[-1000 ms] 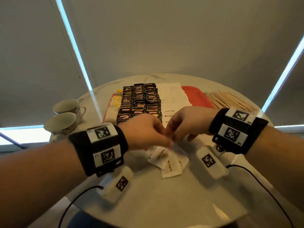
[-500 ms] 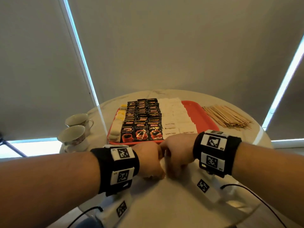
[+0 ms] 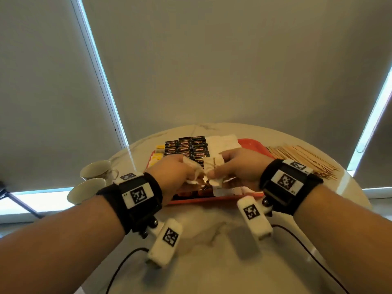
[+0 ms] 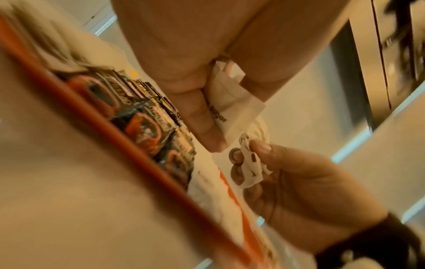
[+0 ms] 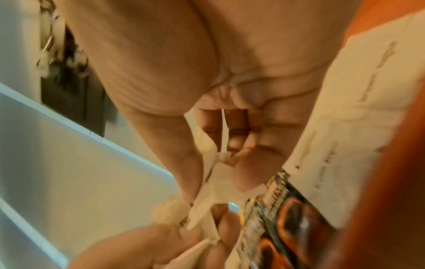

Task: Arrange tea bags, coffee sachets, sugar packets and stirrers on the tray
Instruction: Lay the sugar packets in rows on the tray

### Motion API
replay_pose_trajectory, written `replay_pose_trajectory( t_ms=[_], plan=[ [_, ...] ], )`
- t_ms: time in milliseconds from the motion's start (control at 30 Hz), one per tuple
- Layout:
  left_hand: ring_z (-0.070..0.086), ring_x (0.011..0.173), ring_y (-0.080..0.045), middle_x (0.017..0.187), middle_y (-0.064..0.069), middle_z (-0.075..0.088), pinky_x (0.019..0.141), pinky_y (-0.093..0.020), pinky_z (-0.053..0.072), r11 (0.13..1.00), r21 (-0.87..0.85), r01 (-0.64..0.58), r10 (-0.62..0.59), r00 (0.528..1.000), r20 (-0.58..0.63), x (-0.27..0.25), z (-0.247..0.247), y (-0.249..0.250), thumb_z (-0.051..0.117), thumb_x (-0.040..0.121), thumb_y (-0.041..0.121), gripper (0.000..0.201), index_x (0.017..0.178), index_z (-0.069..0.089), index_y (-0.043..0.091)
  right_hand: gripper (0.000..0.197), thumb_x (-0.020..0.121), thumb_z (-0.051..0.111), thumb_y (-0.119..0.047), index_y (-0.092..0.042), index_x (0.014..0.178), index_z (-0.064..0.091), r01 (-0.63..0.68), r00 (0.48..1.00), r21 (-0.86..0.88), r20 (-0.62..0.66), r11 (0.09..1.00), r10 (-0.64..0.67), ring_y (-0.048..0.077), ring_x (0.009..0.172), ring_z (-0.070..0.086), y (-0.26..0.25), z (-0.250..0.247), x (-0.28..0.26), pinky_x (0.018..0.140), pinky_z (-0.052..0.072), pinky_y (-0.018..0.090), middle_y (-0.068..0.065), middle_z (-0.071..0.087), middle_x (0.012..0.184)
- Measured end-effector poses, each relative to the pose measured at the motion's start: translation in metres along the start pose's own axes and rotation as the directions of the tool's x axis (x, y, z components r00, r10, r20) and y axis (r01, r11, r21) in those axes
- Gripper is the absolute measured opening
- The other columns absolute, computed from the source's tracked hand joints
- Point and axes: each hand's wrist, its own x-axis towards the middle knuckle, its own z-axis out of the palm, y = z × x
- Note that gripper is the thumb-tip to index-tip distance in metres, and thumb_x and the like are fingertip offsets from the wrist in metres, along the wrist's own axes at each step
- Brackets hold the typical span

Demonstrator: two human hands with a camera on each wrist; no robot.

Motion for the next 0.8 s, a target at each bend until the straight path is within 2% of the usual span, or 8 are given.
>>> replay_pose_trajectory(
  t_ms=[200,267,333,400,467,567,700,800],
  plan=[
    [0.074,0.102,-0.039,0.115,-0.023,0.073,0.072,-0.046,0.065,0.934,-0.354,0.035,-0.062,0.996,-0.066,0.036,0.014,0.016,0.042,0.09,-0.022,0.044,0.121,0.064,0.0,0.04,0.082,0.076,0.0,0.003,0.121,0.066,0.077,0.997,0.35,-0.019,0.934,-0.075,0.032,0.098,0.069,-0.004,-0.006,0.03,0.082,0.058,0.035,0.02,0.073,0.114],
    [0.074,0.1,-0.039,0.114,-0.022,0.075,0.069,-0.046,0.065,0.903,-0.428,0.046,-0.077,0.996,-0.054,0.046,0.019,0.013,0.042,0.094,-0.013,0.039,0.125,0.063,-0.004,0.04,0.082,0.078,-0.002,0.001,0.12,0.067,0.119,0.991,0.341,-0.091,0.933,-0.093,0.035,0.102,0.072,0.0,-0.006,0.039,0.087,0.059,0.039,0.021,0.074,0.114],
    [0.074,0.097,-0.036,0.113,-0.023,0.076,0.079,-0.05,0.065,0.87,-0.489,0.067,-0.088,0.996,-0.019,0.054,0.021,0.011,0.045,0.098,0.0,0.035,0.127,0.063,-0.004,0.041,0.078,0.081,-0.002,-0.001,0.117,0.067,0.16,0.977,0.283,-0.185,0.946,-0.11,0.037,0.102,0.073,0.002,-0.007,0.046,0.088,0.06,0.043,0.02,0.075,0.11],
    [0.073,0.099,-0.034,0.118,-0.022,0.074,0.085,-0.048,0.064,0.858,-0.505,0.097,-0.089,0.995,0.04,0.06,0.023,0.01,0.052,0.099,0.01,0.035,0.131,0.063,-0.001,0.044,0.076,0.083,0.0,0.001,0.116,0.063,0.179,0.963,0.243,-0.24,0.953,-0.12,0.037,0.096,0.075,0.004,-0.007,0.05,0.083,0.063,0.043,0.022,0.075,0.105],
    [0.072,0.1,-0.032,0.121,-0.022,0.072,0.077,-0.044,0.065,0.878,-0.467,0.101,-0.075,0.994,0.075,0.065,0.023,0.009,0.058,0.099,0.009,0.034,0.132,0.063,0.001,0.043,0.077,0.082,0.001,0.007,0.114,0.061,0.205,0.956,0.21,-0.251,0.956,-0.15,0.038,0.092,0.075,0.006,-0.005,0.053,0.081,0.063,0.045,0.027,0.072,0.103],
    [0.074,0.102,-0.033,0.12,-0.02,0.072,0.071,-0.043,0.065,0.889,-0.448,0.093,-0.061,0.995,0.085,0.074,0.021,0.004,0.061,0.099,0.004,0.032,0.131,0.064,0.002,0.038,0.081,0.079,-0.002,0.015,0.109,0.061,0.226,0.953,0.206,-0.25,0.952,-0.172,0.031,0.075,0.072,0.01,-0.005,0.057,0.067,0.063,0.032,0.025,0.071,0.091],
    [0.077,0.096,-0.032,0.117,-0.02,0.076,0.072,-0.037,0.064,0.889,-0.44,0.129,-0.056,0.983,0.175,0.078,0.012,-0.004,0.065,0.097,0.002,0.033,0.13,0.068,0.005,0.027,0.085,0.077,-0.007,0.009,0.106,0.069,0.21,0.956,0.259,-0.257,0.943,-0.143,0.028,0.074,0.065,0.016,-0.008,0.06,0.063,0.059,0.027,0.022,0.074,0.094],
    [0.078,0.096,-0.027,0.114,-0.017,0.078,0.065,-0.028,0.062,0.899,-0.43,0.083,-0.013,0.986,0.163,0.079,0.008,-0.009,0.058,0.096,-0.01,0.039,0.129,0.068,0.009,0.018,0.089,0.074,-0.008,0.003,0.103,0.07,0.204,0.952,0.33,-0.286,0.922,-0.108,0.021,0.069,0.067,0.017,-0.01,0.064,0.061,0.057,0.026,0.012,0.073,0.082]
  ],
)
